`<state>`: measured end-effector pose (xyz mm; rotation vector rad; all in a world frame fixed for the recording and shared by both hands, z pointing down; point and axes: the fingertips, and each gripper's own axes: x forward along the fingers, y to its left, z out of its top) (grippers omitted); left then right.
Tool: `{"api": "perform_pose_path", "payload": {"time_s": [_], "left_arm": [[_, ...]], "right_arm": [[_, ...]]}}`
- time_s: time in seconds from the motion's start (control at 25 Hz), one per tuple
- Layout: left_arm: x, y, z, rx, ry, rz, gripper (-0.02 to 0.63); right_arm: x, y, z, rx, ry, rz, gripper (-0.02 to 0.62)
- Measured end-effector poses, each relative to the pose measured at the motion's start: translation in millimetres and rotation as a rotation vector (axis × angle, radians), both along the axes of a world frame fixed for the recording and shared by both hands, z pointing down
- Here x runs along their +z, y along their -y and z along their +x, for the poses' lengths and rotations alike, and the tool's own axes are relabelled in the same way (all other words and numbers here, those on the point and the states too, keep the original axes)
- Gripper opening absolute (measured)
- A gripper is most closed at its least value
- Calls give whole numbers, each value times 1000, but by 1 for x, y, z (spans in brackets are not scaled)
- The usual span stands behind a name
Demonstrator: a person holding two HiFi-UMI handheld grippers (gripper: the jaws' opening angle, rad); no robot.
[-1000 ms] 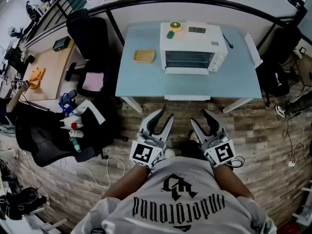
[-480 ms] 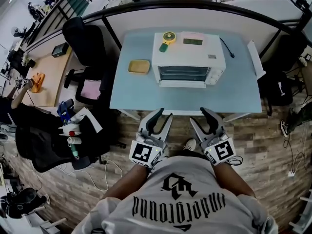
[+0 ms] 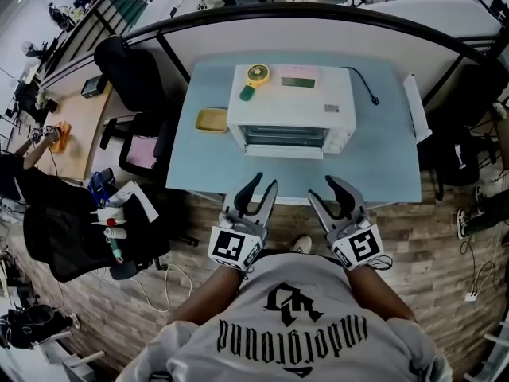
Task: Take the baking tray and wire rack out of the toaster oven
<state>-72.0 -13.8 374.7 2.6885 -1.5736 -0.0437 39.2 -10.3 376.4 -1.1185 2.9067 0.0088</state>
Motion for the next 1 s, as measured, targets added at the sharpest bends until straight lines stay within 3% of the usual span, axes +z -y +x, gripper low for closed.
{"api": "perform_pose_path", "payload": {"time_s": [0.28,0.6,1.0], "left_arm": [[2,15,15,-15,12,-9,137],[11,34,15,-7,-11,-22,135],[54,79,-8,-17,-94,-119,133]], "right_arm": [[4,17,13,-14,16,-4,190],[9,32,0,-18,-5,-5,189],[49,71,-19,5,25,-136,189]]}}
